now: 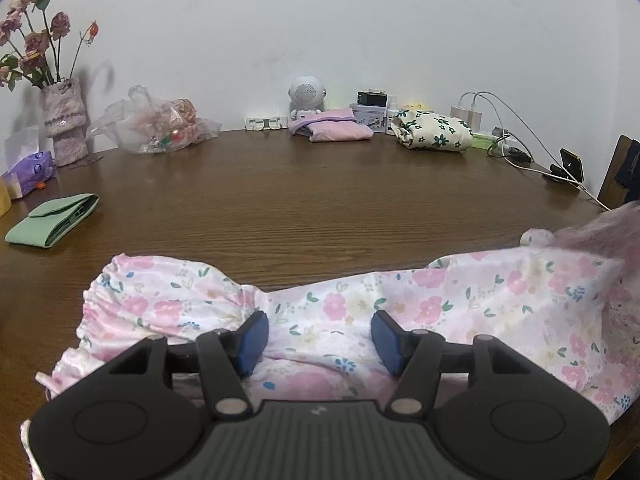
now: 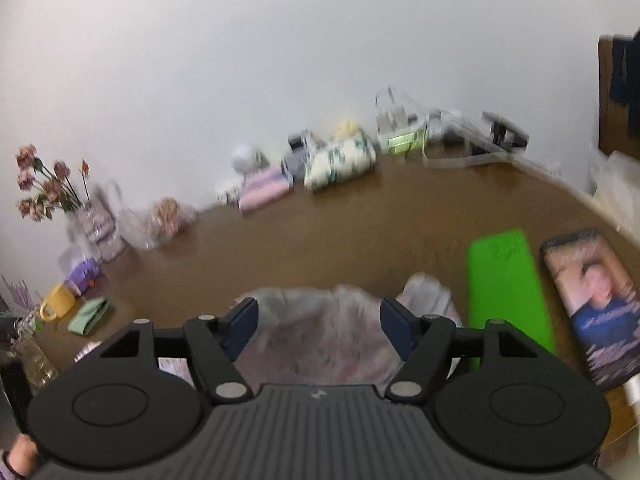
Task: Fold clothes
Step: 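Press the folded dress flat with the left gripper while the right gripper tucks the ruffle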
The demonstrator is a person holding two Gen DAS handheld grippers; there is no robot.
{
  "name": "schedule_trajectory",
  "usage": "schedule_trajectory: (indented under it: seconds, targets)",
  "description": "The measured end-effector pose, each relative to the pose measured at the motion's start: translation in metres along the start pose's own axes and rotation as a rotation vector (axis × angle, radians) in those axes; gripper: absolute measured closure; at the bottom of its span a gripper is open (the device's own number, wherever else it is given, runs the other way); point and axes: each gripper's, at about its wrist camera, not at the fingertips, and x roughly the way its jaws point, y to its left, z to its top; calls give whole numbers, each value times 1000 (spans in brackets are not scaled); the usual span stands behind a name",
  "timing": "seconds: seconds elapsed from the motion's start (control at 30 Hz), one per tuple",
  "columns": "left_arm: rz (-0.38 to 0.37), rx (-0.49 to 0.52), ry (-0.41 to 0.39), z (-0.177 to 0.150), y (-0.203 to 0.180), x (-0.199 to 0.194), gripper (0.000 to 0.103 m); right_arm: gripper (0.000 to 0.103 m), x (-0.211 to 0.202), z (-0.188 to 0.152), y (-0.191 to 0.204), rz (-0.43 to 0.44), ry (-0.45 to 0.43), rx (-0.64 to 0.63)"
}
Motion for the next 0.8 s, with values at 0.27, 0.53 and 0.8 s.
schedule_trajectory:
  seconds: [0.27, 0.53, 0.8]
  targets:
    - [2, -2, 6, -1, 2, -2, 45, 33, 102, -3, 110, 10, 163, -584]
    - [23, -14, 8, -3, 9, -6, 44, 98, 161, -20, 97, -12, 338, -489]
    - [59, -26, 16, -2, 12, -7, 44, 102, 101, 17, -12, -229, 19, 80]
